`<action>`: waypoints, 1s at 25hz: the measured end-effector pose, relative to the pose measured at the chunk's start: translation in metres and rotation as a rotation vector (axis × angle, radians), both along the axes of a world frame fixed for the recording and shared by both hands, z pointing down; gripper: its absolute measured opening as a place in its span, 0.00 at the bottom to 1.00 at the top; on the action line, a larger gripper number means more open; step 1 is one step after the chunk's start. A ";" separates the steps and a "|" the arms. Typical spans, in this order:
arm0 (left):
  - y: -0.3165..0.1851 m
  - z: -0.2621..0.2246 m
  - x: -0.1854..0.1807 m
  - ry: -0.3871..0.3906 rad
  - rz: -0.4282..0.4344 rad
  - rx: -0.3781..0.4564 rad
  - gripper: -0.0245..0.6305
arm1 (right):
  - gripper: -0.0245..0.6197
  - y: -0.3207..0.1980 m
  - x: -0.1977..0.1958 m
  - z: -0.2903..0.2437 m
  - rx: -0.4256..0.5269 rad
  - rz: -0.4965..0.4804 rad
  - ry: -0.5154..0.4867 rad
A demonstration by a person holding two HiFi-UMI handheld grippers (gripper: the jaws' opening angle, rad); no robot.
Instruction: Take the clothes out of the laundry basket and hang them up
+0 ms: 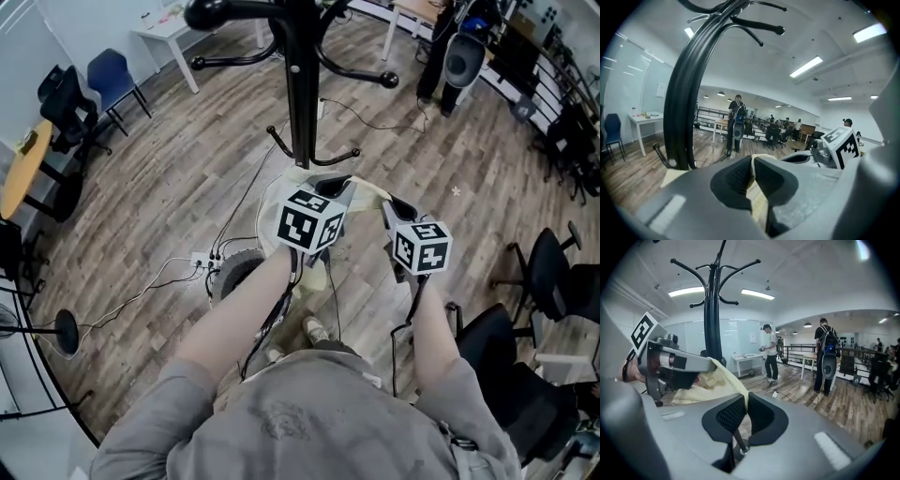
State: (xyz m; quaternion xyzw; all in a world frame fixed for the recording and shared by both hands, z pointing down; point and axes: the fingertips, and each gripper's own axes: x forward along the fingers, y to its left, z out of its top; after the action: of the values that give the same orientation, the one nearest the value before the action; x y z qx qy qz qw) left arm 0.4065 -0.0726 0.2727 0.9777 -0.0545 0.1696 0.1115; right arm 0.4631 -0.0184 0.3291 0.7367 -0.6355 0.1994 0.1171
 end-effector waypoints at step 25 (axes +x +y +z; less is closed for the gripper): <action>0.030 0.134 -0.087 -0.149 -0.195 -0.210 0.30 | 0.45 0.009 -0.117 0.118 -0.233 -0.269 -0.164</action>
State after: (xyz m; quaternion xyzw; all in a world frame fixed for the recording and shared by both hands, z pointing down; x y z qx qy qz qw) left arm 0.3198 -0.0421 0.4066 0.9355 -0.1393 0.2346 0.2246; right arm 0.3461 -0.0099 0.4476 0.6077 -0.7083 0.3136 0.1752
